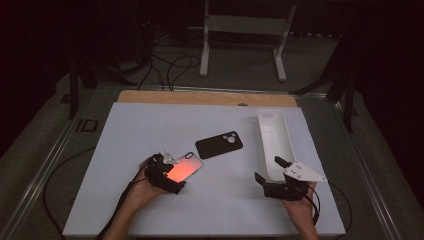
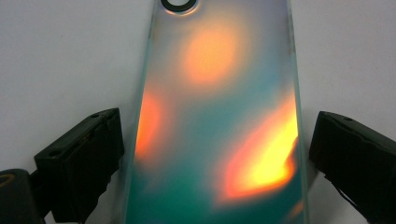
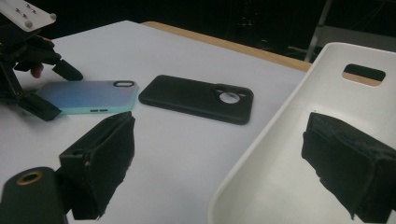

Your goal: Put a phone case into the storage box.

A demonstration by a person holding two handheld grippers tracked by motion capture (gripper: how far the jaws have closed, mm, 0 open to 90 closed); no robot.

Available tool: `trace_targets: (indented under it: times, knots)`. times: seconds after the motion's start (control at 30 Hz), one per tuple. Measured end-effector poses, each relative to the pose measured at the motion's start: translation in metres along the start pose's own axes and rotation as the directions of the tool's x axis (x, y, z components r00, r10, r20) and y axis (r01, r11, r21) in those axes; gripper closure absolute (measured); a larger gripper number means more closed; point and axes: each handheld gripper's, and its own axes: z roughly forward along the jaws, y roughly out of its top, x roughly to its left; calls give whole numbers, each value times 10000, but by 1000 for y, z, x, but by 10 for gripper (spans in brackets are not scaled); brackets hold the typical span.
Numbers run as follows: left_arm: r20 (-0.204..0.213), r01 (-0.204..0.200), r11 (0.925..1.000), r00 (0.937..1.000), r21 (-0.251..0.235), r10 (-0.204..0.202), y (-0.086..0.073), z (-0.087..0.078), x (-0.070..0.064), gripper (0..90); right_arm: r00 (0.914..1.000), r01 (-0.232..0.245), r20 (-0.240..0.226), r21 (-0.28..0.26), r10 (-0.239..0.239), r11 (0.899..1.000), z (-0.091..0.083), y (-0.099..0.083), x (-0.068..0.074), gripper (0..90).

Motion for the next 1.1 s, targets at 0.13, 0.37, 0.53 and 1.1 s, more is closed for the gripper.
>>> trace_targets:
  times: [0.13,0.37,0.53,1.1]
  knots:
    - [0,54,10000,10000,46,-54,0,-1,0,61,10000,43,3,39,-43,10000,0,0,0,96]
    - [-104,150,9999,9998,33,-149,0,-4,3,161,10000,9,4,33,-9,10000,0,0,1,96]
    - [-153,128,9999,9998,-29,-129,0,-5,2,167,10000,-3,0,47,3,10000,1,0,1,96]
    - [-266,533,9971,9981,-539,-548,-2,-9,6,172,10000,14,-38,45,-14,10000,1,0,0,96]
